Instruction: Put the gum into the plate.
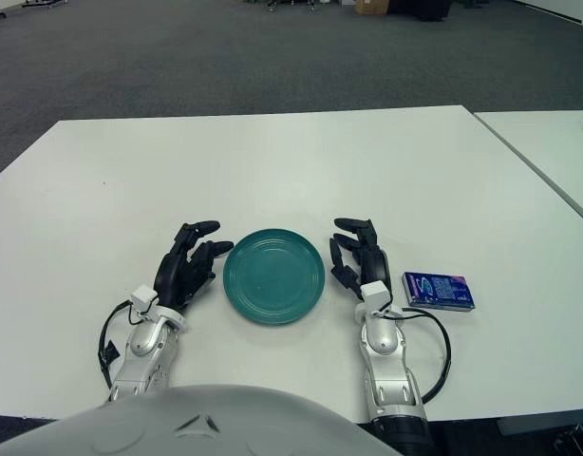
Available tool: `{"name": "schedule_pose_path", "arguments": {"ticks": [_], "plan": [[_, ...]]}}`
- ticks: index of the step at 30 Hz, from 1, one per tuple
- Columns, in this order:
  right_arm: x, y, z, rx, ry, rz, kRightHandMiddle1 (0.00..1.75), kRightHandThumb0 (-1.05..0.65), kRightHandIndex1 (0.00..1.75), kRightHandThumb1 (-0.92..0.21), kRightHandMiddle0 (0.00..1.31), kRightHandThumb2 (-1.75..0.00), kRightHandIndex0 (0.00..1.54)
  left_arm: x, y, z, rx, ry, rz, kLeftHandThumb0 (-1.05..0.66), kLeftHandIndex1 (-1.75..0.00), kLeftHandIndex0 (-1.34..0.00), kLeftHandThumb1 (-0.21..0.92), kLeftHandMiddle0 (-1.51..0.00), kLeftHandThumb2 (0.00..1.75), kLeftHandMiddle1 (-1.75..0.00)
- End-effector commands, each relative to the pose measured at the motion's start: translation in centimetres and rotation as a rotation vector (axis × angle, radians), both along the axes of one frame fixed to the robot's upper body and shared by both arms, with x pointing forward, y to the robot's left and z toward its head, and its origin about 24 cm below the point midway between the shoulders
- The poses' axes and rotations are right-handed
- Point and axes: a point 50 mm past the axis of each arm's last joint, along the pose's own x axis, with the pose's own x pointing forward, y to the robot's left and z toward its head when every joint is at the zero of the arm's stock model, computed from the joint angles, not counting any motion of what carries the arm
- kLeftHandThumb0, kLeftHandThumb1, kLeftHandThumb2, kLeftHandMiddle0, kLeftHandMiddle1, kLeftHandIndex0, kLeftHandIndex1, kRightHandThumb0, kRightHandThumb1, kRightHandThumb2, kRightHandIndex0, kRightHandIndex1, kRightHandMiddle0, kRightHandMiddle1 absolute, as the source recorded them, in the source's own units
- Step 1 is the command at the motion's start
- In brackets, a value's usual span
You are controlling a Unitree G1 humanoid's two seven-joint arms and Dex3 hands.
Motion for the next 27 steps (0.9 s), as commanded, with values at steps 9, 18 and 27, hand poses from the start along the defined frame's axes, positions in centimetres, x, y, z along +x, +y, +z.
{"name": "schedule_pose_path", "arguments": {"ticks": [9, 18, 27], "plan": [[-2.0, 0.0, -2.8, -0.01, 0.184, -0.014, 1.09, -0.43, 0.62, -0.83, 0.14, -0.73, 0.53, -0.7, 0.1, -1.0, 0.009, 0.071, 0.002, -0.57, -1.29, -0.21, 0.92, -0.46, 0.63, -1.05], [-2.0, 0.1, -2.8, -0.02, 0.184, -0.009, 1.09, -0.45, 0.63, -0.83, 0.15, -0.72, 0.54, -0.7, 0.2, -1.0, 0.004, 0.071, 0.006, -0.56, -1.29, -0.21, 0.92, -0.46, 0.63, -1.06], [-1.8, -0.8, -1.4, -0.041, 0.144, -0.007, 1.1, -0.47, 0.64, -0.84, 0.15, -0.71, 0.54, -0.6, -0.1, -1.1, 0.002, 0.073, 0.008, -0.58, -1.29, -0.21, 0.92, -0.46, 0.62, -1.06]]}}
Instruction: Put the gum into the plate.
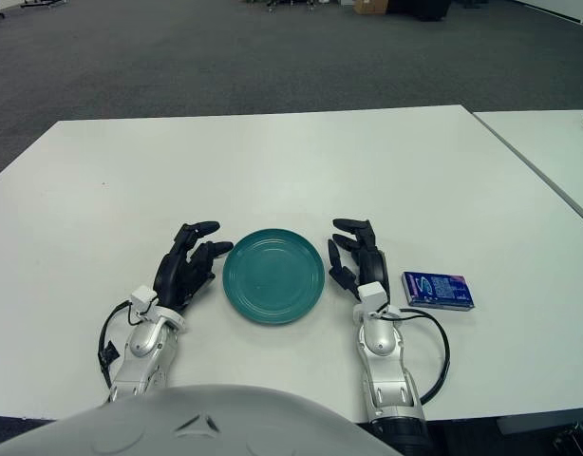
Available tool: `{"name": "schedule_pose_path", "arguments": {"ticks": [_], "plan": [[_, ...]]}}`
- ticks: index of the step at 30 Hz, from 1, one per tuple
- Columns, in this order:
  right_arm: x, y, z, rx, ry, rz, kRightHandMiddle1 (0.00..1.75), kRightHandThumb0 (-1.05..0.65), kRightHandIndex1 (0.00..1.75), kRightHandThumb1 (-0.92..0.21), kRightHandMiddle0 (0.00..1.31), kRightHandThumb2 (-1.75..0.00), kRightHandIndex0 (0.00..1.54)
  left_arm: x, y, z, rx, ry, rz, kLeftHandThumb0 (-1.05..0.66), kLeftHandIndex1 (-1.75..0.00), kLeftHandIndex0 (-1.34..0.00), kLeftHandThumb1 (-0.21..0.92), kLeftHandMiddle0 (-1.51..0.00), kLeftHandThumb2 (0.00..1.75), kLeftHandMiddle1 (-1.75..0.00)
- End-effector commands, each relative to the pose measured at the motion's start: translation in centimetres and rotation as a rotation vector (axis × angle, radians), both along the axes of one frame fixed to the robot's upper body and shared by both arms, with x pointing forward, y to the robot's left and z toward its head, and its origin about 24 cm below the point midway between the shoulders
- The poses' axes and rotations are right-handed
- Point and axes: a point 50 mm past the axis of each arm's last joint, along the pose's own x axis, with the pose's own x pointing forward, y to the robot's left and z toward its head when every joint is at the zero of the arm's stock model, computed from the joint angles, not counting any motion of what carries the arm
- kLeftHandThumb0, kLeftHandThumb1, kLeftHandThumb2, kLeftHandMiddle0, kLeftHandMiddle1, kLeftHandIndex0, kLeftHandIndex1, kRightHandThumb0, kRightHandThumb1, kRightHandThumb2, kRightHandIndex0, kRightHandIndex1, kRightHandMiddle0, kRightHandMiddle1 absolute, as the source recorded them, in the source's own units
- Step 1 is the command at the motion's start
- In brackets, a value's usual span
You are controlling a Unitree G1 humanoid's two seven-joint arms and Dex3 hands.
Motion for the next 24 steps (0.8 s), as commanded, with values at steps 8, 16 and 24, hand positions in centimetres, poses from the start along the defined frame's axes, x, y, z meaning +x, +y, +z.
{"name": "schedule_pose_path", "arguments": {"ticks": [8, 16, 24], "plan": [[-1.8, -2.9, 7.0, -0.49, -0.186, 0.09, 1.07, -0.59, 0.57, -0.91, 0.1, -0.6, 0.46, -0.3, -0.3, -1.4, 0.0, 0.076, 0.008, -0.57, -1.28, -0.2, 0.92, -0.46, 0.63, -1.05], [-3.3, -4.9, 10.1, -1.034, -0.252, 0.133, 0.96, -0.74, 0.34, -0.92, 0.02, -0.5, 0.33, -0.1, -1.0, -1.0, -0.01, 0.053, -0.004, -0.55, -1.27, -0.2, 0.92, -0.46, 0.63, -1.04], [-5.4, -6.4, 13.2, -1.38, -0.126, 0.26, 0.72, -0.9, 0.14, -0.92, 0.0, -0.27, 0.22, -0.2, -1.2, -1.0, 0.008, 0.051, -0.004, -0.53, -1.26, -0.2, 0.91, -0.45, 0.64, -1.0]]}}
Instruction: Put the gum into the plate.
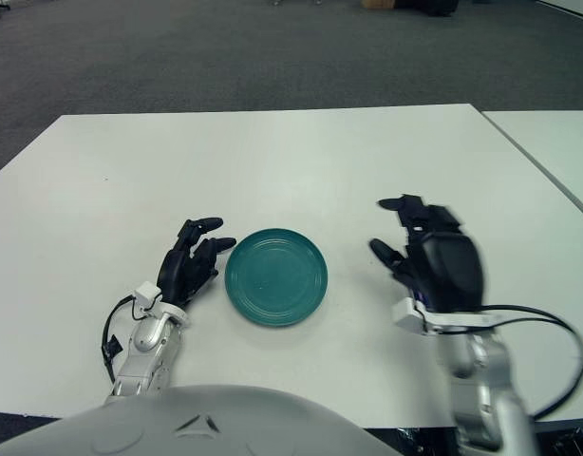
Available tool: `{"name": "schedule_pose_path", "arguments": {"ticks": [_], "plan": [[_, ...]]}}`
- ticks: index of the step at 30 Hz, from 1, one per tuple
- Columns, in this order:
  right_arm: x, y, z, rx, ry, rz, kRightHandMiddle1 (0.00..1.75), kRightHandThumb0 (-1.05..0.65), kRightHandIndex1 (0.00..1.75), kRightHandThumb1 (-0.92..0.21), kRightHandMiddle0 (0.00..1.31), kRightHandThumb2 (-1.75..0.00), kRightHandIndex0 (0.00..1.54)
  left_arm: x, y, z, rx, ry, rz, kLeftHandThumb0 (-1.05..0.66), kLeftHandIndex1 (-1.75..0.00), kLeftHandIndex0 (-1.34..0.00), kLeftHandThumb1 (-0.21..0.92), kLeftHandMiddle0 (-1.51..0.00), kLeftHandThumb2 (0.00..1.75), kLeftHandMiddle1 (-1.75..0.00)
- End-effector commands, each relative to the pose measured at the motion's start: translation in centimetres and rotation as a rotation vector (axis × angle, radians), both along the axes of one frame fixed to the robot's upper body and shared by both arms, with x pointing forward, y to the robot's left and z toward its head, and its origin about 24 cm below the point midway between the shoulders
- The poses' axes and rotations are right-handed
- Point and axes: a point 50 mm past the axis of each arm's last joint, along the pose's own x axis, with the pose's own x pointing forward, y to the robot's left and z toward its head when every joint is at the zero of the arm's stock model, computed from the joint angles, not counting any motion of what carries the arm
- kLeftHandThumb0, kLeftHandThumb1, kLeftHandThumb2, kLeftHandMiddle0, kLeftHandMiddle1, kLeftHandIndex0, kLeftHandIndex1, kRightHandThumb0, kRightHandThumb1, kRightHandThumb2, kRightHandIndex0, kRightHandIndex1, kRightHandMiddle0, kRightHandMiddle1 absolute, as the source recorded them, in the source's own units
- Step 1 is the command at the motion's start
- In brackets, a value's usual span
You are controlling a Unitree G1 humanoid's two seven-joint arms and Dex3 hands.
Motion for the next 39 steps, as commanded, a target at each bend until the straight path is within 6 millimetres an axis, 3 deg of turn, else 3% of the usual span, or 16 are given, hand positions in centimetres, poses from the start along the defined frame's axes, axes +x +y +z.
{"name": "schedule_pose_path", "arguments": {"ticks": [1, 10, 18, 26, 39], "plan": [[-2.3, -0.2, 0.3, -0.16, 0.162, 0.018, 0.71, -0.91, 0.14, -0.92, 0.0, -0.27, 0.22, -0.8, -0.6, -1.1, -0.01, 0.079, 0.015, -0.53, -1.26, -0.2, 0.92, -0.45, 0.64, -1.0], [-3.2, -0.7, 0.7, -0.227, 0.3, 0.011, 0.59, -0.93, 0.09, -0.92, 0.0, -0.26, 0.23, -0.7, -0.4, -1.3, -0.008, 0.079, 0.023, -0.54, -1.28, -0.19, 0.92, -0.45, 0.64, -1.0], [-2.7, -3.2, -3.0, -0.198, 0.453, -0.037, 0.58, -0.98, 0.1, -0.92, 0.0, -0.39, 0.29, -0.5, 0.1, -1.3, -0.002, 0.081, 0.011, -0.52, -1.26, -0.2, 0.92, -0.47, 0.65, -1.0], [-3.0, -4.4, -4.6, -0.153, 0.531, -0.096, 0.61, -0.99, 0.09, -0.92, 0.0, -0.51, 0.31, -0.4, 0.6, -1.6, 0.003, 0.084, 0.014, -0.55, -1.24, -0.2, 0.92, -0.48, 0.67, -0.99], [-3.1, -4.0, -7.5, -0.091, 0.619, -0.111, 0.59, -0.97, 0.05, -0.92, 0.0, -0.63, 0.29, -0.2, 1.4, -1.6, -0.004, 0.083, 0.005, -0.66, -1.21, -0.22, 0.92, -0.49, 0.72, -1.0]]}}
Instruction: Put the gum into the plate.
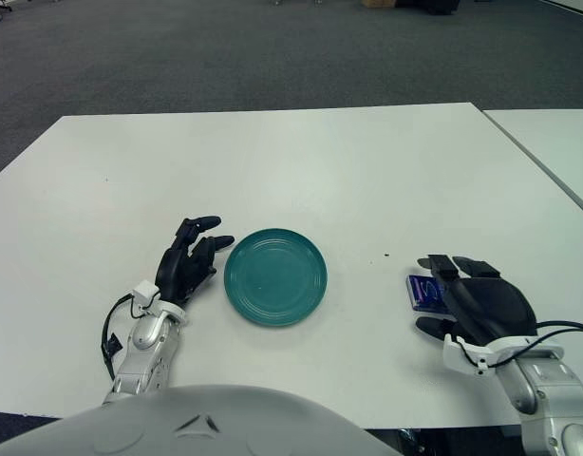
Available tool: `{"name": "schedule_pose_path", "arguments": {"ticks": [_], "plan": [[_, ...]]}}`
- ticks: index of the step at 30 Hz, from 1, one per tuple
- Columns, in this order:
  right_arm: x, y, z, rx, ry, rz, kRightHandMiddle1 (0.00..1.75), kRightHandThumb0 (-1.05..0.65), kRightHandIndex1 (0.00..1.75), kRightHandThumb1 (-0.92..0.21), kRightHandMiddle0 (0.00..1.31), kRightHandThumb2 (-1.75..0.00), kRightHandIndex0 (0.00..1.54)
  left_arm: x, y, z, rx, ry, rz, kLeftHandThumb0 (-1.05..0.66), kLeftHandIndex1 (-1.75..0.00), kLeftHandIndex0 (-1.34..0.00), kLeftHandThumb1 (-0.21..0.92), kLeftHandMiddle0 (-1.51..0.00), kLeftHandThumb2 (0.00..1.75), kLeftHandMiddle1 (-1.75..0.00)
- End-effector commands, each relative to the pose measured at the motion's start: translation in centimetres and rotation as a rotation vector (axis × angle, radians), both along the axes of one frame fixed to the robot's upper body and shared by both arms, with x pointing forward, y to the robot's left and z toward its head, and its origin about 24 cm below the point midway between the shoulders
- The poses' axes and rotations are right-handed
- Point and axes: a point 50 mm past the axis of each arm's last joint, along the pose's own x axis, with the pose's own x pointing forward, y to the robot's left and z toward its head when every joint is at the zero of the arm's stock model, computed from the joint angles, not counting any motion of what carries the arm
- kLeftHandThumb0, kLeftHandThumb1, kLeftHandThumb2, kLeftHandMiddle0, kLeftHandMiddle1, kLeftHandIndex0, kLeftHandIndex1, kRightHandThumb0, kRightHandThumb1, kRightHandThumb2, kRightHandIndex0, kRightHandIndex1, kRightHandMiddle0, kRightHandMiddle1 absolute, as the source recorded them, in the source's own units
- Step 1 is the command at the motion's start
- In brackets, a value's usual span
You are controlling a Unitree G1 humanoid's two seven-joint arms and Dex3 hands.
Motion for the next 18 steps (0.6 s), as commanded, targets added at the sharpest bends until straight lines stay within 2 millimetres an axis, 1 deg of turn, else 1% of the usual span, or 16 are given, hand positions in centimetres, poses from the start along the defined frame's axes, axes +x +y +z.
{"name": "schedule_pose_path", "arguments": {"ticks": [1, 4, 7, 18], "plan": [[-0.7, 0.2, -1.6, 0.028, 0.045, -0.024, 0.59, -0.97, 0.05, -0.92, 0.0, -0.63, 0.29, -0.5, 0.6, -1.3, 0.012, 0.077, -0.001, -0.66, -1.21, -0.22, 0.92, -0.49, 0.72, -1.0], [-0.7, 0.0, -2.8, 0.043, 0.062, -0.04, 0.6, -0.95, 0.05, -0.92, 0.0, -0.64, 0.29, -0.5, 0.8, -1.2, 0.012, 0.075, -0.001, -0.66, -1.22, -0.22, 0.92, -0.48, 0.72, -1.03], [-0.6, -0.3, -3.5, 0.056, 0.069, -0.054, 0.62, -0.95, 0.05, -0.92, 0.0, -0.64, 0.3, -0.4, 0.9, -1.2, 0.01, 0.076, 0.001, -0.66, -1.23, -0.23, 0.92, -0.47, 0.71, -1.05], [-0.2, -1.3, -5.5, 0.112, 0.092, -0.124, 0.68, -0.94, 0.04, -0.92, 0.0, -0.62, 0.34, -0.3, 1.4, -0.9, 0.045, 0.076, 0.004, -0.67, -1.26, -0.23, 0.92, -0.46, 0.7, -1.1]]}}
